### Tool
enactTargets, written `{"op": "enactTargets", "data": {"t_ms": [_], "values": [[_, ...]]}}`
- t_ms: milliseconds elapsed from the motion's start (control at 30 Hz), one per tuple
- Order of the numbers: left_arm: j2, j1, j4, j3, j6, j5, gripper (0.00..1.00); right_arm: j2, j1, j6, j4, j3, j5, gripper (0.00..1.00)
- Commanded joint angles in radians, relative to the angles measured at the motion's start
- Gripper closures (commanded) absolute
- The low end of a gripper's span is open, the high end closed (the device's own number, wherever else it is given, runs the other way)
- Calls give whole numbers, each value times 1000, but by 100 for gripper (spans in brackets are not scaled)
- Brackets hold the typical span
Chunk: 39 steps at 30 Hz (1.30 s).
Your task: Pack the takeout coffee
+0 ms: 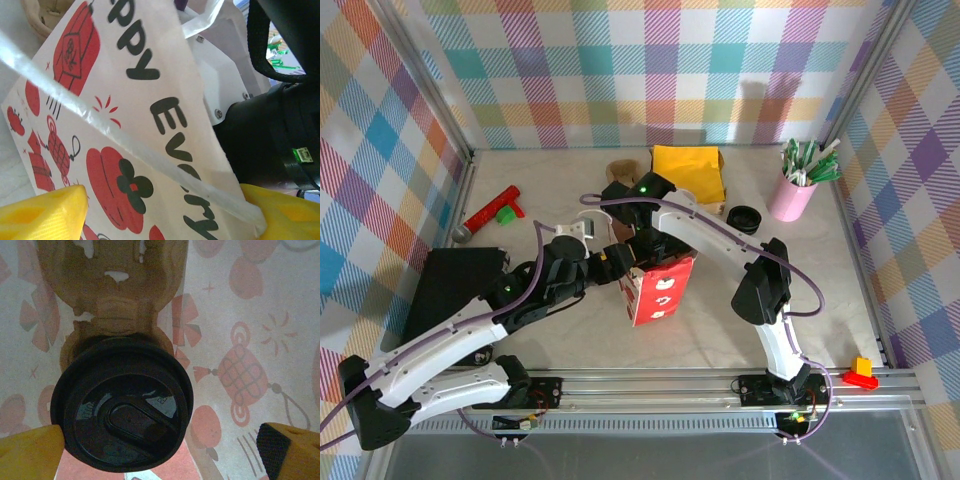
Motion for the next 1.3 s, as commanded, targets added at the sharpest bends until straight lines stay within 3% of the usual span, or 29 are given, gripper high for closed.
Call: {"op": "enactTargets", "data": {"t_ms": [0,400,1267], "values": [[-28,10,-67,8,-22,-9,27,-8,-5,13,-16,5,9,1],[-56,12,-217,-5,-33,-71,29,-30,-34,-1,-2,18,-23,1],[-22,13,-239,58,2,-53,30,-69,-55,-13,2,149,-88,1]]}}
